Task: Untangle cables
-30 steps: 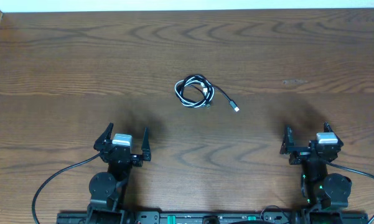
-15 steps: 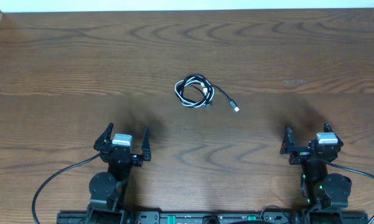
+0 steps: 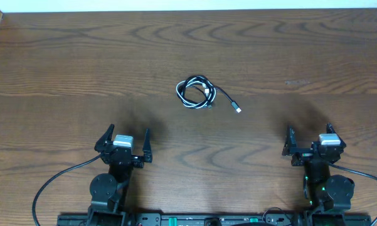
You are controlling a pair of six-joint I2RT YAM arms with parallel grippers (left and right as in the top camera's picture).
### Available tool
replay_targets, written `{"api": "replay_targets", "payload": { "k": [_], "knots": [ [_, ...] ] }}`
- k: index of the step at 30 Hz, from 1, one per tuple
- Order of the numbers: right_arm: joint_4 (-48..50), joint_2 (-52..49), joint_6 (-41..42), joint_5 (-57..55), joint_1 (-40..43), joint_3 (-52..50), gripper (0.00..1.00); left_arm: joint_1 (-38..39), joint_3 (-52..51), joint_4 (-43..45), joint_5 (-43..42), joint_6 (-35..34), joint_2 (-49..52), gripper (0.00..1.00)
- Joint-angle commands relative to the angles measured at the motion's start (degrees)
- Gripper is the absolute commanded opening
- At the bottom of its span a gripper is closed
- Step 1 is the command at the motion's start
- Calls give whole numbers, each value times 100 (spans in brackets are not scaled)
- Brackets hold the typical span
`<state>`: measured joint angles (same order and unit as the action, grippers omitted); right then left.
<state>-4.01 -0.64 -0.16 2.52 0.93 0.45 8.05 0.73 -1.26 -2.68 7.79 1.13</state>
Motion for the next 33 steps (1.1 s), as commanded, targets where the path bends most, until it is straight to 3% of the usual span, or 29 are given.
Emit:
{"api": "replay_targets", "payload": {
  "k": [1, 29, 33],
  "knots": [
    [-17, 0, 98, -48, -26, -13, 99, 2, -50, -278, 79, 96, 22, 98],
    [-13, -2, 57, 0, -28, -13, 99, 2, -50, -140, 216, 96, 22, 98],
    [-2, -11, 57, 107, -28, -13, 99, 0, -28, 203, 387, 96, 22, 98]
  ]
}}
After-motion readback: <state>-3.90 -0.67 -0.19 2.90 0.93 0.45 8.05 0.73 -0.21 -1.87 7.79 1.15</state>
